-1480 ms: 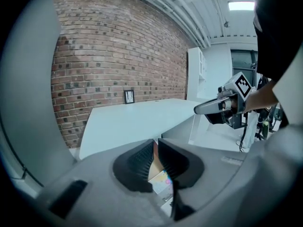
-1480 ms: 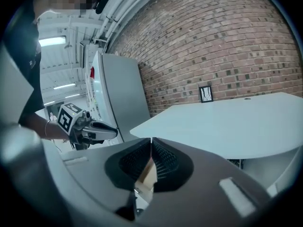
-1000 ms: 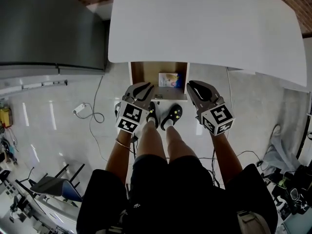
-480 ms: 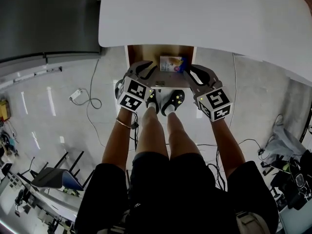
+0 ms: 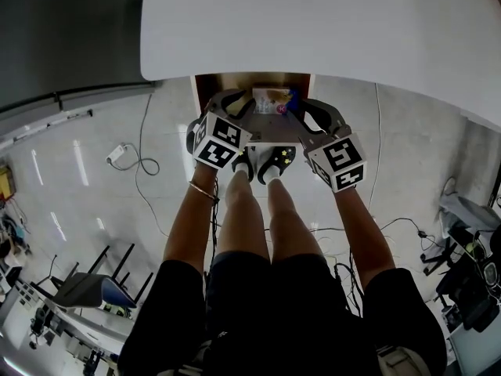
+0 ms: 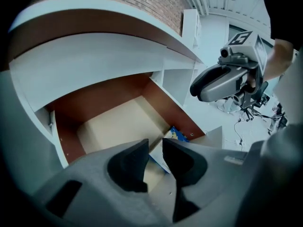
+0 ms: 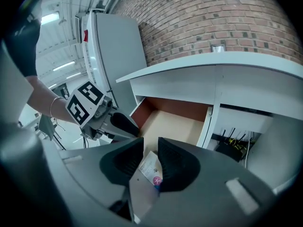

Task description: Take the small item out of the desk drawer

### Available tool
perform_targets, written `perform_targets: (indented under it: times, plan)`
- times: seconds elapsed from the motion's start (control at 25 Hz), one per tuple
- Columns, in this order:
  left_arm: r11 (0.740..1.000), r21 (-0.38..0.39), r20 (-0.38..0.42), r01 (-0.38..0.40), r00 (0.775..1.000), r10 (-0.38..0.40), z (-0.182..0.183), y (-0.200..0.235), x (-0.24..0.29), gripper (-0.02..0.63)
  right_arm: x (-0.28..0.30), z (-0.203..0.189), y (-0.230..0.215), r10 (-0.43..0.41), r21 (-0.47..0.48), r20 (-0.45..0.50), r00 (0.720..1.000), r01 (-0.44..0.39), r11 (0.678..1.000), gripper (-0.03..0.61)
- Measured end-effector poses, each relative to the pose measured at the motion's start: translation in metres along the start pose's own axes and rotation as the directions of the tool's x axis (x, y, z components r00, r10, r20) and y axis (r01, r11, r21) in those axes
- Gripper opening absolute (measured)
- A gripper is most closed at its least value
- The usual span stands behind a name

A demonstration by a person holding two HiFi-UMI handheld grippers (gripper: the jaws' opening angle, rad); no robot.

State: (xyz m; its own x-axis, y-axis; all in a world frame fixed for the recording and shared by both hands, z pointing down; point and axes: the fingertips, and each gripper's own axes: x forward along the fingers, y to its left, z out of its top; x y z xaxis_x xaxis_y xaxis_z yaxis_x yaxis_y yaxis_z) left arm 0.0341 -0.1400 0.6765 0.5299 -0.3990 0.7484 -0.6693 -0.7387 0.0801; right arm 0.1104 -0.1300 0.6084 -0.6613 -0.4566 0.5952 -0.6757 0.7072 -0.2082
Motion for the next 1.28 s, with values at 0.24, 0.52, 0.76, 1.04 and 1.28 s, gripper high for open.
perform_targets:
  times: [0.24, 0.52, 0.76, 1.04, 1.28]
  plan:
    - [0.999, 0.034, -0.042, 0.033, 0.999, -0.032, -0.005, -0.001, 0.026, 0.100, 0.008, -0.011, -0.002, -0.005, 0.013, -0.019, 1.000, 0.006, 1.000, 0.112]
    - [0.996, 0.061, -0.110, 0.063, 0.992, -0.056, -0.017, 0.000, 0.054, 0.123, 0.011, -0.020, -0.008, -0.017, 0.045, -0.032, 0.999, 0.019, 0.999, 0.120]
    - [0.995, 0.062, -0.147, 0.077, 0.987, -0.068, -0.024, 0.000, 0.073, 0.143, 0.008, -0.023, -0.020, -0.045, 0.048, -0.020, 0.999, 0.046, 0.998, 0.123]
    - [0.991, 0.084, -0.196, 0.100, 0.977, -0.082, -0.035, 0.000, 0.088, 0.146, 0.013, -0.022, -0.019, -0.026, 0.012, -0.038, 0.999, 0.026, 1.000, 0.123]
    - [0.991, 0.083, -0.211, 0.104, 0.974, -0.085, -0.040, 0.000, 0.100, 0.146, 0.022, -0.026, -0.013, -0.006, 0.002, -0.046, 0.999, 0.006, 1.000, 0.124]
